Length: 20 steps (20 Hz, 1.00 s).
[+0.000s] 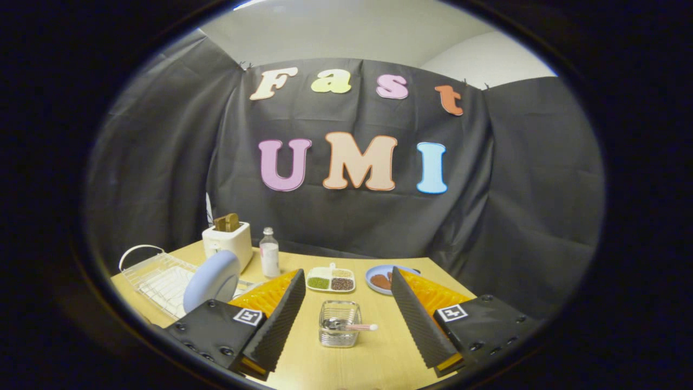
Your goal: Take the plate from the dish rack, then take the spoon from the basket and place it into the plate.
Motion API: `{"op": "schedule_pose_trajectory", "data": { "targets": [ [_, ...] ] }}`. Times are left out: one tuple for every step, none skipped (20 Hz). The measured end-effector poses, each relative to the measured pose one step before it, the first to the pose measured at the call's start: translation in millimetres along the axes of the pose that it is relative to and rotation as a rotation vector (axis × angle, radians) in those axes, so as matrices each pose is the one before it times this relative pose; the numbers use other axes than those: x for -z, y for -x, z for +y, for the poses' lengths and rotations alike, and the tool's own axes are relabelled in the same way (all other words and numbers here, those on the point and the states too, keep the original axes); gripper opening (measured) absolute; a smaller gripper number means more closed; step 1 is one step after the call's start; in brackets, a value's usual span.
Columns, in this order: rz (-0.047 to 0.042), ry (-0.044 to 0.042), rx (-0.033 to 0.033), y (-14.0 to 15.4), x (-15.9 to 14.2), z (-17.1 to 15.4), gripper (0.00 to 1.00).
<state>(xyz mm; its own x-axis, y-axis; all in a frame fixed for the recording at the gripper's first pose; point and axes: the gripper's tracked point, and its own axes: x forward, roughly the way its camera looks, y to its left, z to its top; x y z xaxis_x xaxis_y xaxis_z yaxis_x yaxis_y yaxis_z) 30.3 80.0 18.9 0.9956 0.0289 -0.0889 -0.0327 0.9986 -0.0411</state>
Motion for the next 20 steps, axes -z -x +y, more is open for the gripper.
{"op": "schedule_pose_trajectory", "data": {
  "targets": [
    [0.01054,-0.00698,-0.01658,-1.27,-1.58,9.68,1.00],
    [0.01429,-0.00461,-0.01551,-1.41,-1.44,9.34,1.00],
    [0.01042,-0.00061,-0.01661,-1.60,-1.71,9.14,1.00],
    [0.00586,0.00163,-0.00851,-1.91,-2.88,7.86,1.00],
    [0.00932,0.00617,-0.00788,-2.88,-1.24,7.20,1.00],
    [0.01050,0.00707,-0.00925,-2.43,-1.03,8.06,1.00],
    [0.01107,0.00267,-0.01045,-2.15,-1.74,8.89,1.00],
    [0.01716,-0.00247,-0.01826,-2.61,-0.53,10.47,1.00],
    [0.01659,-0.00439,-0.02382,-2.71,-0.94,12.46,1.00],
    [0.01348,-0.00250,-0.01850,-3.24,-2.09,11.78,1.00],
    [0.01750,-0.00073,-0.01660,-4.66,-1.81,8.99,1.00],
    [0.02101,-0.00275,-0.02825,-4.30,-0.78,13.99,1.00],
    [0.02290,-0.00893,-0.03127,-5.64,1.71,15.56,1.00],
    [0.02139,-0.01860,-0.03045,-5.84,0.66,13.89,1.00],
    [0.02389,-0.01889,-0.02750,-8.30,1.40,12.92,1.00],
    [0.02566,-0.01608,-0.01581,-6.72,3.38,8.42,1.00],
    [0.02594,-0.00578,-0.01622,-8.12,3.47,7.92,1.00],
    [0.03130,0.00291,0.00039,-8.86,4.04,4.05,1.00],
    [0.02525,0.00248,0.01975,-6.68,4.43,-3.77,1.00],
    [0.02341,0.00495,0.01992,-6.18,2.75,-3.39,1.00]
  ]
}}
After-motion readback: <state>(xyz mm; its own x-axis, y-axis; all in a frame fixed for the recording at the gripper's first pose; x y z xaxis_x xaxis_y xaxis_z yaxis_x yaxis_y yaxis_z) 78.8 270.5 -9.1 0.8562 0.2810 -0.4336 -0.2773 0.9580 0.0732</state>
